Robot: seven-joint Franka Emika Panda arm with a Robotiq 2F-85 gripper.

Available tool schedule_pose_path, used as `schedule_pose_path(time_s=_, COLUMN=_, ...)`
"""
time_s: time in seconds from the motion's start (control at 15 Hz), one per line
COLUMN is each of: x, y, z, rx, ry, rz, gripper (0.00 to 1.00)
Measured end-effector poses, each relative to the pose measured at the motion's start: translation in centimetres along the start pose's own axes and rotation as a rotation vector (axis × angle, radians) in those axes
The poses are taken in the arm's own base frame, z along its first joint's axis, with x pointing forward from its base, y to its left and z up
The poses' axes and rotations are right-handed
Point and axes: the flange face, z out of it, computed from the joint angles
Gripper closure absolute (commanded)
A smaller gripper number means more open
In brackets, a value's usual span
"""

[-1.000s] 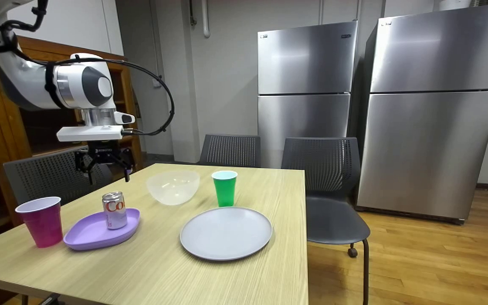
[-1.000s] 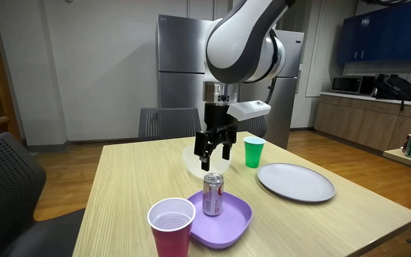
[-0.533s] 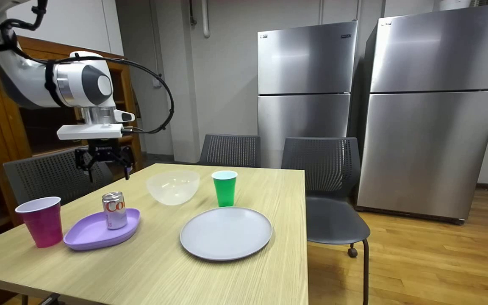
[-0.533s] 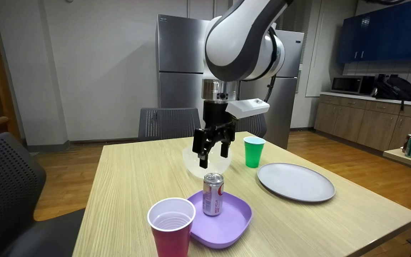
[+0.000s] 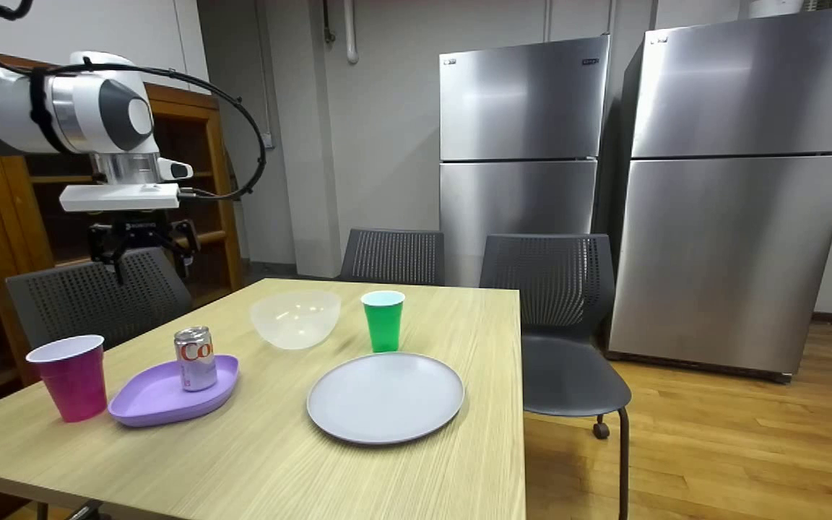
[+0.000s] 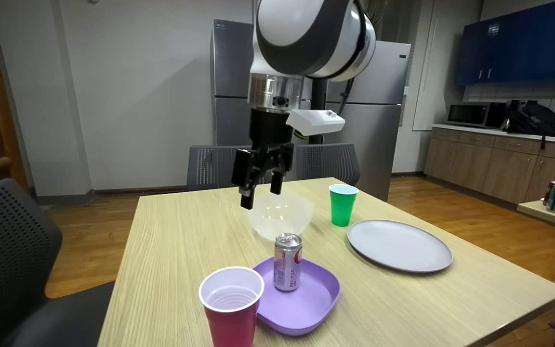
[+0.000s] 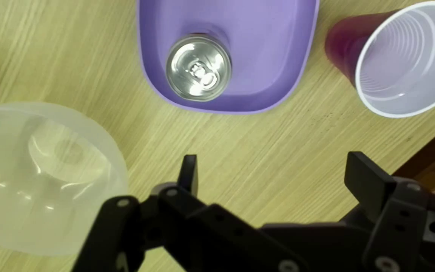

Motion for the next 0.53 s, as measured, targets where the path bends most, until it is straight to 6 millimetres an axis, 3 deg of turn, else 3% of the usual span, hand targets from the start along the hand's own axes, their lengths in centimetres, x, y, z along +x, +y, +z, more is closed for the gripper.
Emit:
schedule_pose_path(time_s=0.27, x=0.7, y=-3.7, z=-0.2, rx=0.015, ry=0.006, rz=-0.078, gripper=0.00)
schedule_pose_path(time_s=0.53, x=0.6, y=-5.2, z=0.3, rx=0.015, ry=-0.019, rz=-0.113, gripper=0.00)
